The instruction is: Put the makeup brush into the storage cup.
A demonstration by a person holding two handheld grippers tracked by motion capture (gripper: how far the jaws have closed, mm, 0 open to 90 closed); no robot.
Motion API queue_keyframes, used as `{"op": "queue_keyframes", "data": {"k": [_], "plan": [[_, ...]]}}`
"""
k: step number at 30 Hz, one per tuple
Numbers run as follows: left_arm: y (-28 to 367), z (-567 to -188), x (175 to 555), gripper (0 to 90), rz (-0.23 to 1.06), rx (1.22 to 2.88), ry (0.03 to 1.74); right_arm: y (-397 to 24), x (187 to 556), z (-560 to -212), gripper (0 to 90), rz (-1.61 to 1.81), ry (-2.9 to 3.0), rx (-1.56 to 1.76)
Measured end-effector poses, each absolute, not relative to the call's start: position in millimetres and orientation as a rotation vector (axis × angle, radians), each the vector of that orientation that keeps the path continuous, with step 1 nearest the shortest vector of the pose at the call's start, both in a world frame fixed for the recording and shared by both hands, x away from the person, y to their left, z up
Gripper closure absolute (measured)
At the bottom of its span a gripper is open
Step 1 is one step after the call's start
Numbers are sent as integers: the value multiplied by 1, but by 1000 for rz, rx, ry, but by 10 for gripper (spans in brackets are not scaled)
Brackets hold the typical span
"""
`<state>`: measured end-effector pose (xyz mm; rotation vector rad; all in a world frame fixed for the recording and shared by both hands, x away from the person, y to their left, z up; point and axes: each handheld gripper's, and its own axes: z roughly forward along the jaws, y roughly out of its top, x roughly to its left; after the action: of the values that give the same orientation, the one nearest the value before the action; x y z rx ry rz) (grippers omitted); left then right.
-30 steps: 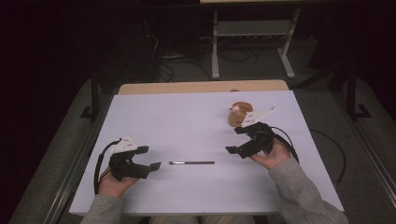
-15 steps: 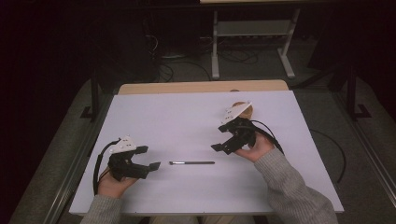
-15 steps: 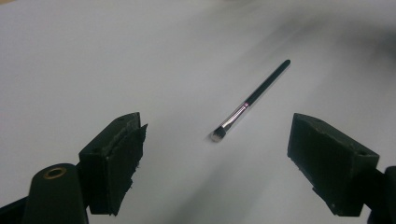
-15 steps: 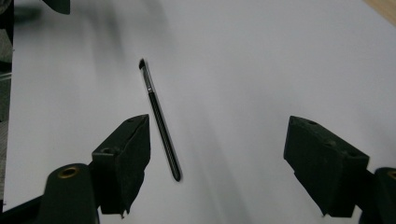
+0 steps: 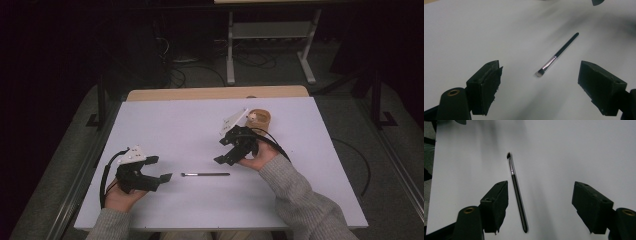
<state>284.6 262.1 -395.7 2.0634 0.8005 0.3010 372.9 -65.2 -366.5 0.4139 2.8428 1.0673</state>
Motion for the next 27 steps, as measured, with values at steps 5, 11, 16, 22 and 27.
{"op": "queue_keyframes", "data": {"k": [5,11,16,22,27], "plan": [[263,-395,284,177,297,2060,809,-55,375,-368,299,1050,2866,391],[261,-394,284,177,293,2050,804,-45,376,-370,304,1029,2882,377],[262,-394,284,177,291,2051,804,-35,378,-375,334,996,2917,340],[263,-394,284,179,294,2050,805,-24,377,-381,381,960,2959,286],[263,-394,284,179,297,2051,801,-18,378,-389,401,935,2995,272]]}}
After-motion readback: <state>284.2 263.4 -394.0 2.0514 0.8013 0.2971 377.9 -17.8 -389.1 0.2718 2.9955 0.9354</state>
